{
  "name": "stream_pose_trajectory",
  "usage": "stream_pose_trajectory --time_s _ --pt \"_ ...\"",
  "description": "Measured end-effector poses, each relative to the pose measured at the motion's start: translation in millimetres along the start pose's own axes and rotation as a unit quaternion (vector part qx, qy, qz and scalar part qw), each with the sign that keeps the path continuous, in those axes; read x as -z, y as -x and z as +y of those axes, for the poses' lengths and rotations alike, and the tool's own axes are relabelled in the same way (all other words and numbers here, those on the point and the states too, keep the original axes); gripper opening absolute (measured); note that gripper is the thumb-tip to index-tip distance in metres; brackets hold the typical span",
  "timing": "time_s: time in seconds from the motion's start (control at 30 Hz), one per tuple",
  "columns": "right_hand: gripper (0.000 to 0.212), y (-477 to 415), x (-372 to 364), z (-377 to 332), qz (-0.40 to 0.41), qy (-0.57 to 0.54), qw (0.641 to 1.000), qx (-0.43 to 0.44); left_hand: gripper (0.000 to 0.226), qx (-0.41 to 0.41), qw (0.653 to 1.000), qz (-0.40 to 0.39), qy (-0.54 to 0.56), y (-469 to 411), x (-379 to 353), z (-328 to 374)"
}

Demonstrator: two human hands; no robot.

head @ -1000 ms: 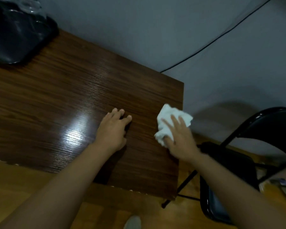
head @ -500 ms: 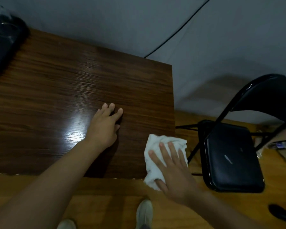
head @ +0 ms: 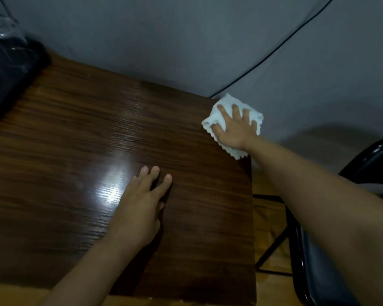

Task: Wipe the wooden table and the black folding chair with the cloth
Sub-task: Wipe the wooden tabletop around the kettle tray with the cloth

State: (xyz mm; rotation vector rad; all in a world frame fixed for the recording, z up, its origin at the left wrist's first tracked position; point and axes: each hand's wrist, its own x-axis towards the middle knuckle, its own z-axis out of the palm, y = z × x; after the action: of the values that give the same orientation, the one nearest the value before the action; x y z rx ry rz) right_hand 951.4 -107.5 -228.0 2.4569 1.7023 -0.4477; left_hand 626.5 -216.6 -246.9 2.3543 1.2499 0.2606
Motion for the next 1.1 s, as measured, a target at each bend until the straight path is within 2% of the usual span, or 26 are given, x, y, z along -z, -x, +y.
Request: stream_pose_trajectory --time_s 0.17,0.3,0.47,0.7,0.83,0.9,0.93,0.97,1.03,1.1 --pt "0.065 -52 16 -15 0.026 0.003 1.0 0.017 0.073 0.008 1.0 0.009 -0.004 -1 -3 1" --pt "0.062 -26 8 -12 0.047 0.02 0.997 0.05 0.071 0.007 1.0 0.009 -0.006 -1 2 4" --pt "0.065 94 -18 -13 0.023 0.013 0.99 0.141 0.07 0.016 0.999 -0.023 -0.021 -3 8 6" --pt "0.092 324 -99 -72 -0.009 0.043 0.972 0.23 0.063 0.0 0.999 -0.053 -0.006 -1 14 0" --pt "0.08 376 -97 -104 -0.067 0.048 0.977 0.199 0.062 -0.014 0.997 -0.074 0.025 0 27 -4" --pt "0.064 377 -79 -110 -0.06 -0.076 0.979 0.178 0.06 0.0 0.992 -0.077 0.104 1 41 -10" --pt "0.056 376 -65 -112 -0.079 -0.185 0.967 0.154 0.058 -0.004 0.989 -0.074 0.13 1 48 -14" --pt "0.047 374 -48 -114 -0.096 -0.305 0.94 0.116 0.056 -0.012 0.988 -0.064 0.14 2 56 -19" --pt "0.034 364 -15 -115 -0.089 -0.505 0.858 0.002 0.052 -0.029 0.989 -0.032 0.139 7 70 -28" --pt "0.039 349 6 -108 -0.125 -0.623 0.765 -0.101 0.048 -0.02 0.99 0.002 0.141 11 82 -33"
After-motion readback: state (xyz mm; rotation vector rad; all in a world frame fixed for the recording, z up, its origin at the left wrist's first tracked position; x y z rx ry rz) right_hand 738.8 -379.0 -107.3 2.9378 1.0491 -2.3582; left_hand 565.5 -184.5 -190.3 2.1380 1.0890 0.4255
